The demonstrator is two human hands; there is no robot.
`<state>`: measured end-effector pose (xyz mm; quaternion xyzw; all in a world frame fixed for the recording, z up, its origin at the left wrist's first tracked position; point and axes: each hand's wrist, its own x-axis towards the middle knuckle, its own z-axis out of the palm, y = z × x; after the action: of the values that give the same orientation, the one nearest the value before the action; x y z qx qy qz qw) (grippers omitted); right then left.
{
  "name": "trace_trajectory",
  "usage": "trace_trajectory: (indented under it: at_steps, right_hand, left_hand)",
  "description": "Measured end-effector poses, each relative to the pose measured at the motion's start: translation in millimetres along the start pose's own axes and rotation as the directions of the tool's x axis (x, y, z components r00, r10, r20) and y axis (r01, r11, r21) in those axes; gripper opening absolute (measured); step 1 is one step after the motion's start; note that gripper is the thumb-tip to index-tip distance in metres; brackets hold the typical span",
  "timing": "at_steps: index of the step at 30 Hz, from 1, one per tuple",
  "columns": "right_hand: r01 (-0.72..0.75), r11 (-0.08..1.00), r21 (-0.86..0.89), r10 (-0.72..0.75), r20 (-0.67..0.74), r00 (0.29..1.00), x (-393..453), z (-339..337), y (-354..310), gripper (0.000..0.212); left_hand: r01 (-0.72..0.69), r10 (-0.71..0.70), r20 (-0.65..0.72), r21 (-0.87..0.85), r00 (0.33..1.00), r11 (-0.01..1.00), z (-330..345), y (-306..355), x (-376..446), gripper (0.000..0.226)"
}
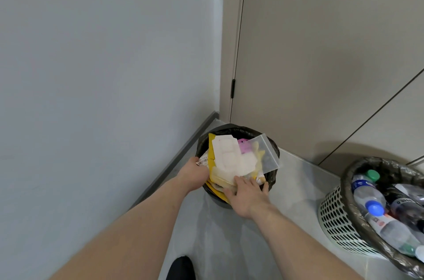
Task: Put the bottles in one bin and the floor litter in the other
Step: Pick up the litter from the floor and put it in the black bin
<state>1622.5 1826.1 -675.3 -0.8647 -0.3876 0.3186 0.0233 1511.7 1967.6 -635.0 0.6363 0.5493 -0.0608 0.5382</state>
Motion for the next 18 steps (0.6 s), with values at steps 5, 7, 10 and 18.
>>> trace_trajectory:
  at_steps: [5,7,10,18]
  right_hand:
    - [0.058,0.997,0.042,-0.055,-0.078,0.995,-11,-9,4,0.075]
    - [0.062,0.997,0.045,-0.058,-0.090,0.994,-18,-16,10,0.086]
    - [0.074,0.994,0.076,-0.065,-0.115,0.991,-36,-30,22,0.088]
    - [0.012,0.994,0.112,-0.001,-0.097,0.995,-121,-63,69,0.087]
  left_hand:
    - [-0.100,0.092,0.077,0.102,0.993,0.990,6,1,7,0.045]
    - [-0.132,0.122,0.065,0.197,0.990,0.971,7,-6,14,0.072]
    - [-0.203,0.220,0.013,0.444,0.975,0.873,2,6,-27,0.070]
    - [-0.234,0.223,0.083,0.511,0.971,0.827,4,27,-91,0.069]
